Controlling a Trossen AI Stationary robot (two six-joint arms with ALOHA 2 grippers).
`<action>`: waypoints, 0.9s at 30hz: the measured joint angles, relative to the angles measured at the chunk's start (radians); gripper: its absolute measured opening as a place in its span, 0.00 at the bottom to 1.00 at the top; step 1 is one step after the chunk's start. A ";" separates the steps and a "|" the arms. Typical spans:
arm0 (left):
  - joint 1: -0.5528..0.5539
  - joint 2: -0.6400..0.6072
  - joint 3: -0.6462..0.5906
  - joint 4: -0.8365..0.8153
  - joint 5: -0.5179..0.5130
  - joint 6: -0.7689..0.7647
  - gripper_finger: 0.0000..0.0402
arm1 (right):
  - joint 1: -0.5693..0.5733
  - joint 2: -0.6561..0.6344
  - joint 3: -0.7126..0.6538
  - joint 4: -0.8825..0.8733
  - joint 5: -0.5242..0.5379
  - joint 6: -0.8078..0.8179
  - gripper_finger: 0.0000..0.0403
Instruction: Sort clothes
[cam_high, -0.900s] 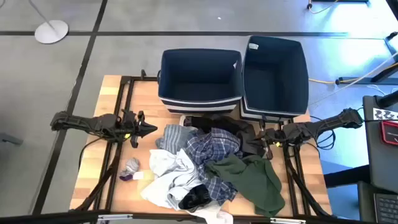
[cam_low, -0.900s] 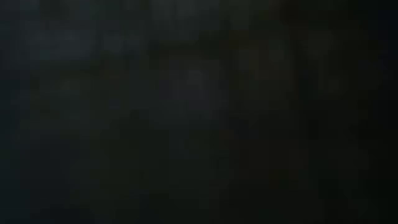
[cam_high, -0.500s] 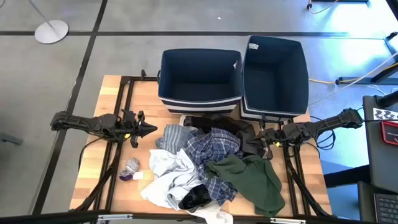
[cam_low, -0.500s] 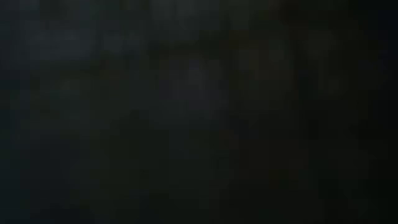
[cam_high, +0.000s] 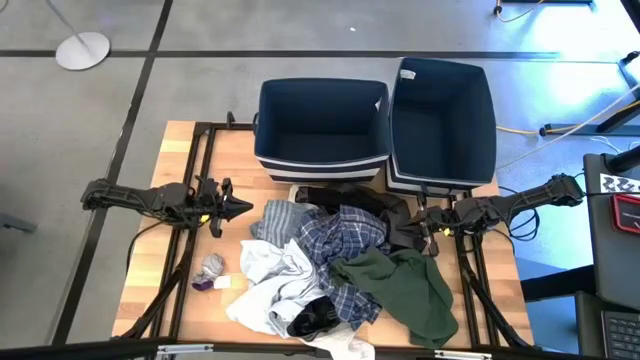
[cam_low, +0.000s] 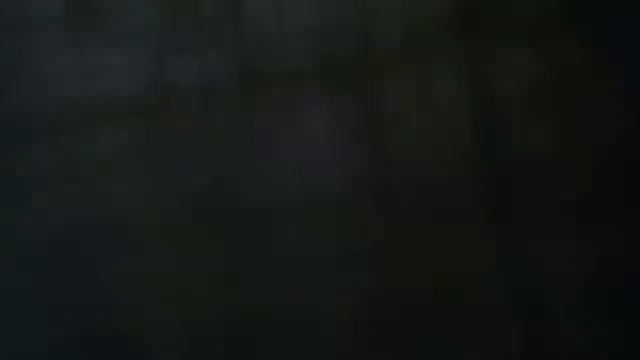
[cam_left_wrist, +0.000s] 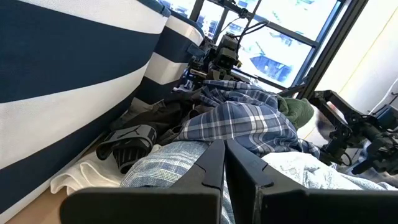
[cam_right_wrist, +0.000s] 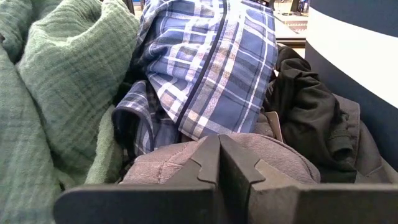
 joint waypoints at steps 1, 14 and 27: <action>0.000 0.000 0.000 0.000 0.000 0.000 0.01 | 0.000 0.000 0.000 0.000 0.000 0.000 0.03; 0.000 0.000 0.000 0.000 0.000 0.000 0.01 | 0.000 0.000 0.000 0.000 0.000 0.000 0.03; 0.000 0.000 0.000 0.000 0.000 0.000 0.01 | 0.000 0.000 0.000 0.004 0.000 0.000 0.03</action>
